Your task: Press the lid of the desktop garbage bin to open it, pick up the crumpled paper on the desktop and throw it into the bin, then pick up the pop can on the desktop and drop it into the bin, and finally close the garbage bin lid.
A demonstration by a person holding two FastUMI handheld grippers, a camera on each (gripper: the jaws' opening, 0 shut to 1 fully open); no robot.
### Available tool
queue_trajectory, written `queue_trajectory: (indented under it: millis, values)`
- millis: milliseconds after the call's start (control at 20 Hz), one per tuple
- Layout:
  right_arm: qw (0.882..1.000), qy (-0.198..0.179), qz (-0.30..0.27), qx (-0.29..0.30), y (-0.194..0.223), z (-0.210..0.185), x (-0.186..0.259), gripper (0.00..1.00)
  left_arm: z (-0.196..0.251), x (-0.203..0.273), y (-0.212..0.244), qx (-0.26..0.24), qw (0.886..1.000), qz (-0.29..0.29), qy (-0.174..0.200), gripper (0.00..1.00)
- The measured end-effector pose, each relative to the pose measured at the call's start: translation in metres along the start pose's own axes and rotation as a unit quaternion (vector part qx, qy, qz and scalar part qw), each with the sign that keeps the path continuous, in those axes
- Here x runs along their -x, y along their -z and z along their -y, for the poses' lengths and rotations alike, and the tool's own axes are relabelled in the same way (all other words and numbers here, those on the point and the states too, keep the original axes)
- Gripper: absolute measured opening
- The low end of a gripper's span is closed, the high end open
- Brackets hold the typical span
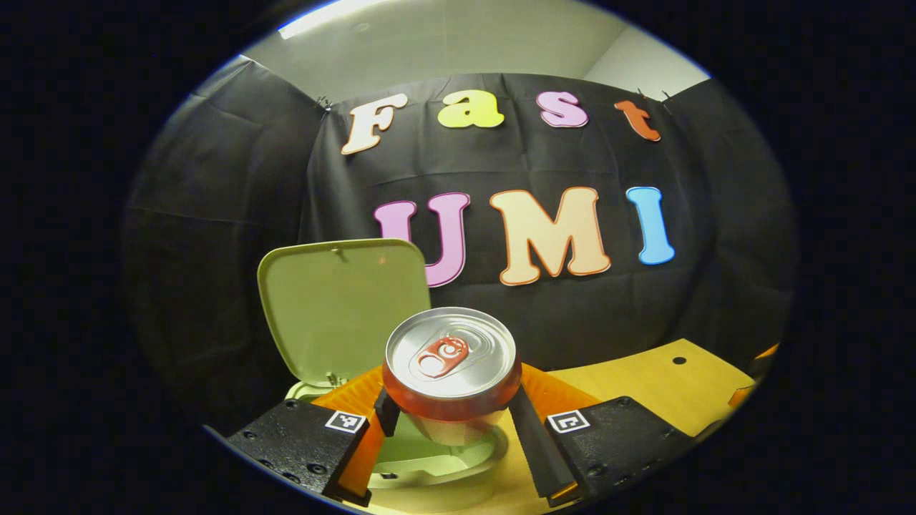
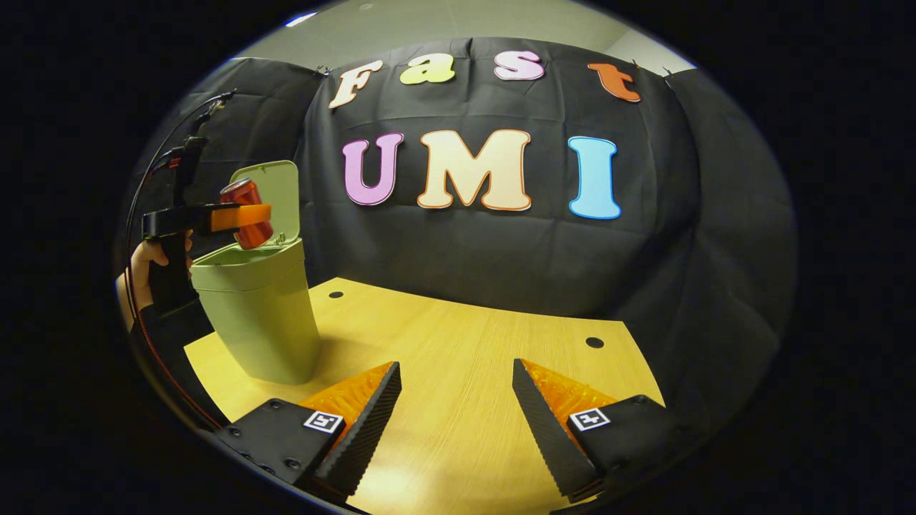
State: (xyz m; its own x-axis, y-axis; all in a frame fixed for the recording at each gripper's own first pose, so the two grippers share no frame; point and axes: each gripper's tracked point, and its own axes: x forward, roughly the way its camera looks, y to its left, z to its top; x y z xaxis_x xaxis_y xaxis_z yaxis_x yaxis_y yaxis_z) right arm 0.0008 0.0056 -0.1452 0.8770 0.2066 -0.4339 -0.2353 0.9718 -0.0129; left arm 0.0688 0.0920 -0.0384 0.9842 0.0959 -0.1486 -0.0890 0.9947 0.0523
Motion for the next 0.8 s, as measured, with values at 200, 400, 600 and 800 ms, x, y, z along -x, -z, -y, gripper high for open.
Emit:
queue_trajectory:
  millis: [200,400,600,800]
  values:
    - [1.000,-0.001,0.000,0.001,-0.006,-0.008,-0.007,0.99,-0.032,0.001,0.011,0.011,0.999,-0.009,-0.031,0.78]
    - [1.000,0.000,0.005,-0.002,-0.012,-0.016,-0.012,0.99,-0.054,0.001,-0.011,0.003,0.999,0.015,-0.050,0.95]
    - [1.000,0.006,0.007,-0.006,-0.013,-0.026,-0.015,0.99,-0.073,-0.011,-0.060,0.000,0.997,0.053,-0.053,0.95]
    - [1.000,0.025,0.007,-0.016,-0.009,-0.023,-0.012,0.99,-0.091,-0.032,-0.108,0.026,0.995,0.080,-0.044,0.99]
